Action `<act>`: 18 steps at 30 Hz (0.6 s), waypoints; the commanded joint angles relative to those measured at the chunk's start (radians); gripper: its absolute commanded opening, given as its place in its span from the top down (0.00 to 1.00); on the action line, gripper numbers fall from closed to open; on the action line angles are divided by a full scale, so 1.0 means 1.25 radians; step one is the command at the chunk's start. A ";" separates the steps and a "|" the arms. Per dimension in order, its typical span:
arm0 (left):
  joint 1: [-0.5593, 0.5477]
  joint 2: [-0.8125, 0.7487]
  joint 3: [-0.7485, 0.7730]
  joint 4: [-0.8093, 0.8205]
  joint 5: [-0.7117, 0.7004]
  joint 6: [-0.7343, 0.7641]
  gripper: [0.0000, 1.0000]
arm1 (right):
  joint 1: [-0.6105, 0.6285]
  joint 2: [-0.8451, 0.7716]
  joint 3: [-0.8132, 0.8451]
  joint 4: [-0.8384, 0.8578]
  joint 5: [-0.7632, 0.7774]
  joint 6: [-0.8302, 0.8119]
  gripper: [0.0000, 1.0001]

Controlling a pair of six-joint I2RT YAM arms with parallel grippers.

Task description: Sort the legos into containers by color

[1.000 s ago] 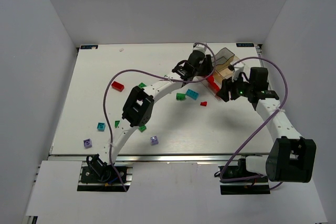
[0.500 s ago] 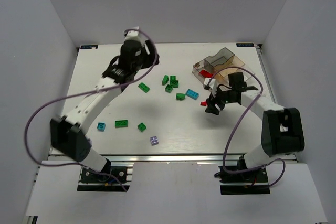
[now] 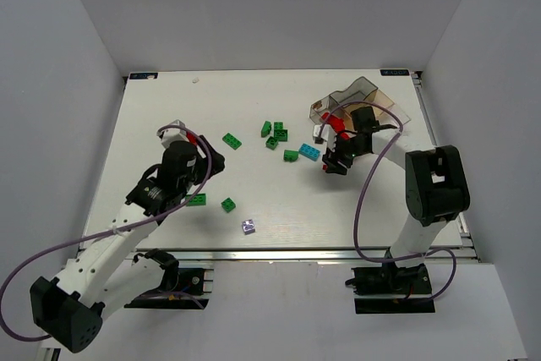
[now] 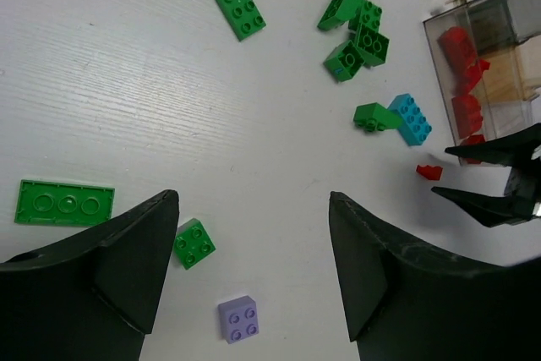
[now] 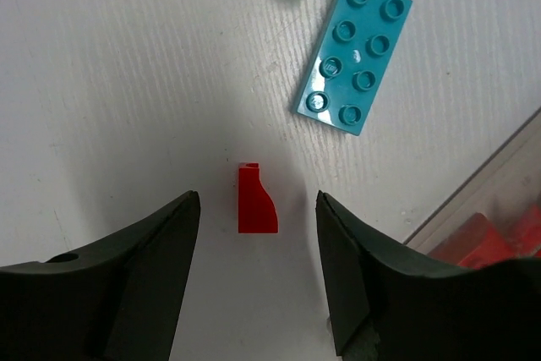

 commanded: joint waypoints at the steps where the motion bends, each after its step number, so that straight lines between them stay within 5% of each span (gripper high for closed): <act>1: 0.000 -0.041 0.008 -0.033 -0.050 -0.036 0.18 | 0.009 0.019 0.029 -0.053 0.016 -0.052 0.38; 5: 0.000 -0.041 0.014 -0.053 -0.065 -0.032 0.18 | 0.015 0.039 0.020 -0.043 0.035 -0.056 0.45; 18: 0.000 0.046 0.057 -0.054 -0.100 -0.031 0.16 | 0.019 0.007 0.023 -0.076 -0.004 -0.085 0.96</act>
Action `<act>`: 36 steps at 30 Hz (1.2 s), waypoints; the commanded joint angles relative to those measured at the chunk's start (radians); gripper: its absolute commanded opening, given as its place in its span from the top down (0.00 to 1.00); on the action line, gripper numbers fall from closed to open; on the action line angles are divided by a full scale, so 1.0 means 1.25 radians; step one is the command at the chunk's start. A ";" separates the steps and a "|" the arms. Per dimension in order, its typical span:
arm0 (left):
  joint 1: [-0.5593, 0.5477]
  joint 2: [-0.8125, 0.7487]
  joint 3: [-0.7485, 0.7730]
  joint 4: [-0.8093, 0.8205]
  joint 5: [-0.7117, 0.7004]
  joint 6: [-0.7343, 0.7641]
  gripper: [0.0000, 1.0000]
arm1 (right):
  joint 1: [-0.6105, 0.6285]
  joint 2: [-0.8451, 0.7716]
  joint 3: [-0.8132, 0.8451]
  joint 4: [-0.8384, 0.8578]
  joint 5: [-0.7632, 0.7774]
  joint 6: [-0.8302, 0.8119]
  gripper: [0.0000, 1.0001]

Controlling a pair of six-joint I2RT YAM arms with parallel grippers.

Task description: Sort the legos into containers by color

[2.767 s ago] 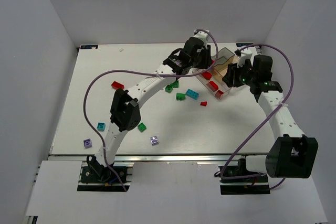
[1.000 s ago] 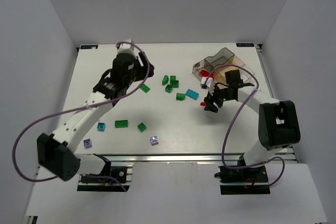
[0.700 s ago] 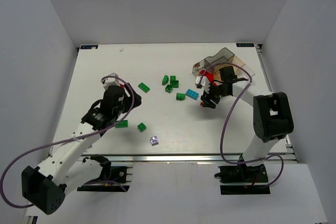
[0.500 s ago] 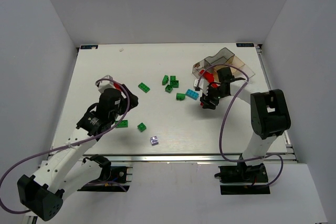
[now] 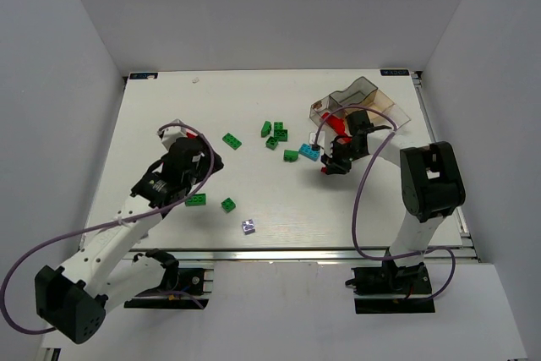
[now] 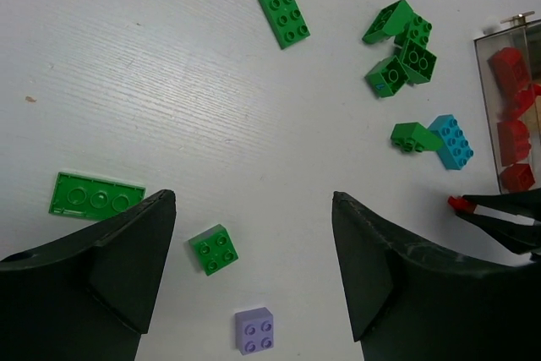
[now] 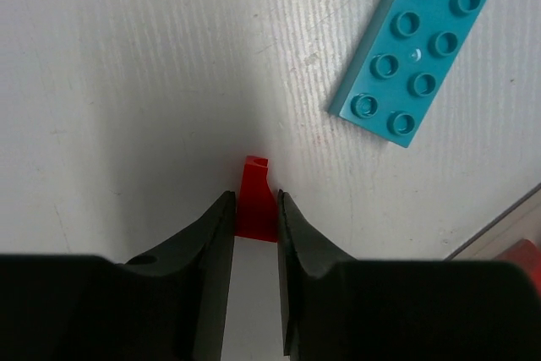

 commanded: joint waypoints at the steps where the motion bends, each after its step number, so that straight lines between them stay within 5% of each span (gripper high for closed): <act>1: 0.009 0.047 0.054 -0.017 -0.034 -0.004 0.16 | -0.005 -0.056 0.022 -0.051 -0.046 -0.013 0.97; 9: 0.115 0.312 0.249 -0.072 0.031 0.028 0.16 | -0.036 -0.101 0.166 0.037 0.033 0.356 1.00; 19: 0.250 0.447 0.350 -0.084 0.107 0.100 0.09 | -0.088 0.002 0.295 0.034 0.181 0.458 0.94; 32: 0.339 0.567 0.357 -0.008 0.193 0.109 0.08 | -0.110 0.104 0.404 -0.022 0.176 0.444 0.47; 36: 0.355 0.615 0.383 0.013 0.200 0.091 0.08 | -0.120 0.066 0.405 -0.023 0.154 0.463 0.46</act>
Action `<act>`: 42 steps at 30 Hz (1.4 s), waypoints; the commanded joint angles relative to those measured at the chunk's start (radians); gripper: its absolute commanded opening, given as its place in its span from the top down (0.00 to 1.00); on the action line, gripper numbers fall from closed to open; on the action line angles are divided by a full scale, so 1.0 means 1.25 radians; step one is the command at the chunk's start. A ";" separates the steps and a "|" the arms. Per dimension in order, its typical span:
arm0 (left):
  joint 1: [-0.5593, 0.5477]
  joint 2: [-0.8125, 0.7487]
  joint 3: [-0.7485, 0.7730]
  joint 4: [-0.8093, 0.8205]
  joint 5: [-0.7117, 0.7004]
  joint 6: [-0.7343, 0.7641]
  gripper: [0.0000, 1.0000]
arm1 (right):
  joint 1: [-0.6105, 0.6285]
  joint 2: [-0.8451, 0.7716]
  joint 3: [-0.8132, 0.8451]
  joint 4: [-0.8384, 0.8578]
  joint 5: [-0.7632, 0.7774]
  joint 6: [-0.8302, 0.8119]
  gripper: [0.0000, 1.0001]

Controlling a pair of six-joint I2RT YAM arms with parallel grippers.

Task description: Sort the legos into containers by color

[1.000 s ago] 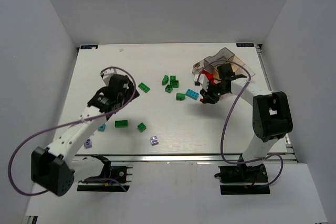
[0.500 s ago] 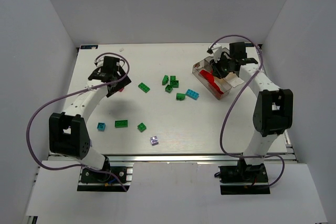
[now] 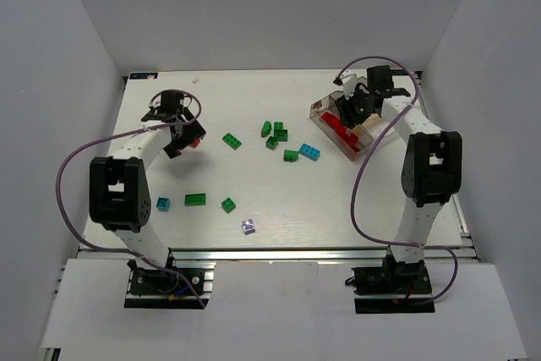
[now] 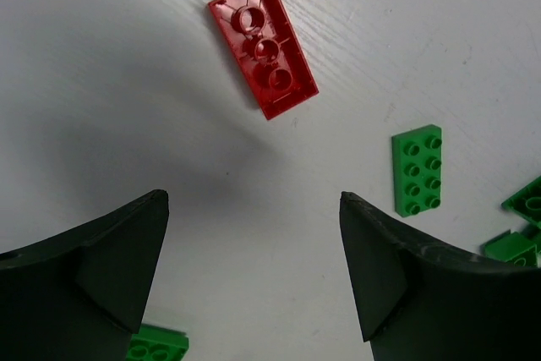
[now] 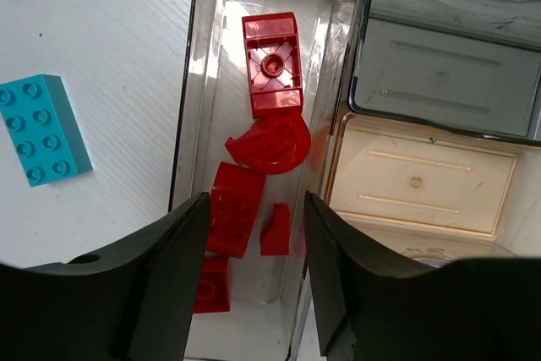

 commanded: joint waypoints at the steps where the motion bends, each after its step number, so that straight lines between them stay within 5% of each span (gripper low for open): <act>1: 0.011 0.021 0.052 0.039 0.020 -0.017 0.08 | -0.015 -0.055 0.030 -0.007 -0.037 0.020 0.46; 14: 0.011 0.292 0.310 -0.046 -0.015 -0.021 0.15 | -0.029 -0.290 -0.164 0.050 -0.209 0.062 0.44; 23: 0.011 0.297 0.302 -0.066 -0.040 -0.005 0.23 | -0.051 -0.326 -0.214 0.068 -0.204 0.068 0.43; 34: -0.002 0.274 0.327 -0.036 0.021 0.023 0.84 | -0.057 -0.346 -0.224 0.052 -0.229 0.068 0.46; 38: -0.039 0.188 0.283 0.094 0.315 0.103 0.95 | -0.062 -0.393 -0.274 0.136 -0.187 0.152 0.61; 40: -0.068 0.158 0.245 0.204 0.407 0.098 0.99 | -0.070 -0.423 -0.312 0.180 -0.147 0.190 0.88; 42: -0.126 0.150 0.253 0.256 0.496 0.088 1.00 | -0.074 -0.445 -0.332 0.237 -0.111 0.246 1.00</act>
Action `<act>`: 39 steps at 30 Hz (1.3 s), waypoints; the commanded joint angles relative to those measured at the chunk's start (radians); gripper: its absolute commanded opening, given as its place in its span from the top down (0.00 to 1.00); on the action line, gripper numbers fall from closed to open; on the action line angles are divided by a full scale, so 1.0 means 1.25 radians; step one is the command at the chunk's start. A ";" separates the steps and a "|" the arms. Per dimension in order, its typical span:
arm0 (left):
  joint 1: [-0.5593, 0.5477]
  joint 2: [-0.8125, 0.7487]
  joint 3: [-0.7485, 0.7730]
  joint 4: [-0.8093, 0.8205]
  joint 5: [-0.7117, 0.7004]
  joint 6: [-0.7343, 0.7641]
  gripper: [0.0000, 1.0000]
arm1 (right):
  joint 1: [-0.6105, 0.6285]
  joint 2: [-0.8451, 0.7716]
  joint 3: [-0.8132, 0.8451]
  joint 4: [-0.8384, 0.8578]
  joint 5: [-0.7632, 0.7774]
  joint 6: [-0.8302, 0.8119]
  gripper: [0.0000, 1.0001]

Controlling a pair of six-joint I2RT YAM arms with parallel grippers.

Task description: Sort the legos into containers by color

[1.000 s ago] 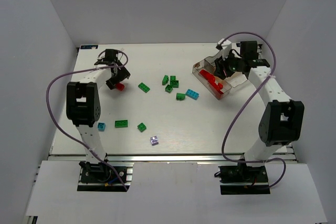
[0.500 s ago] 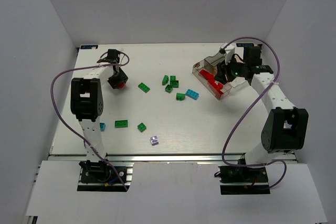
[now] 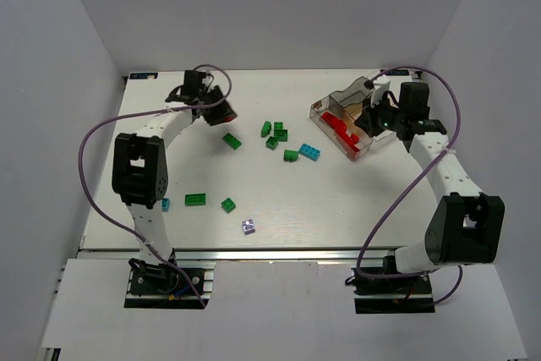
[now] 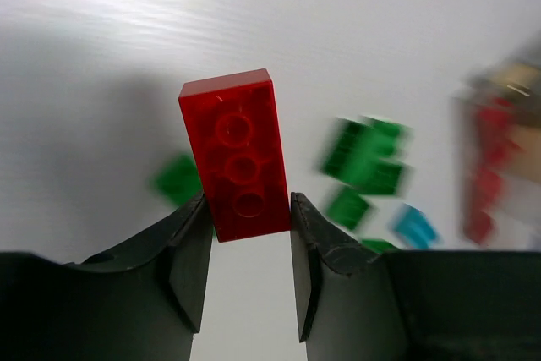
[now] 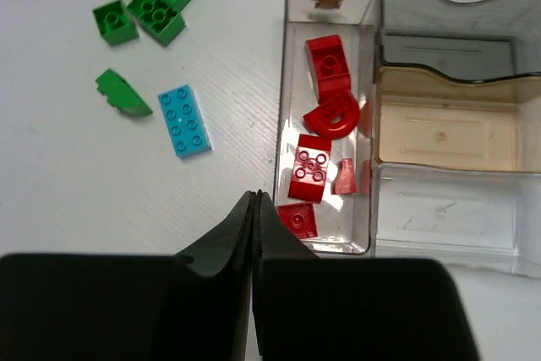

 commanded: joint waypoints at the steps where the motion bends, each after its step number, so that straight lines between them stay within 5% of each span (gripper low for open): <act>1: -0.096 -0.085 0.023 0.173 0.256 0.001 1.00 | -0.015 -0.052 -0.031 0.133 0.059 0.108 1.00; 9: -0.286 0.120 0.260 0.306 0.351 -0.145 1.00 | -0.026 -0.055 -0.019 0.156 0.123 0.189 1.00; 11: -0.308 0.171 0.344 0.332 0.344 -0.205 1.00 | -0.026 -0.066 -0.027 0.160 0.127 0.191 0.93; 18: -0.376 0.360 0.569 0.274 0.216 -0.310 0.99 | -0.030 -0.105 -0.063 0.173 0.135 0.195 0.86; 23: -0.393 0.369 0.551 0.239 0.107 -0.353 0.96 | -0.053 -0.137 -0.096 0.195 0.139 0.189 0.84; 26: -0.400 0.379 0.561 0.230 0.086 -0.370 0.85 | -0.055 -0.146 -0.110 0.199 0.134 0.188 0.84; 31: -0.400 0.399 0.584 0.229 0.090 -0.396 0.52 | -0.057 -0.146 -0.112 0.199 0.126 0.191 0.81; 39: -0.400 0.415 0.585 0.235 0.108 -0.422 0.39 | -0.057 -0.147 -0.115 0.197 0.111 0.191 0.78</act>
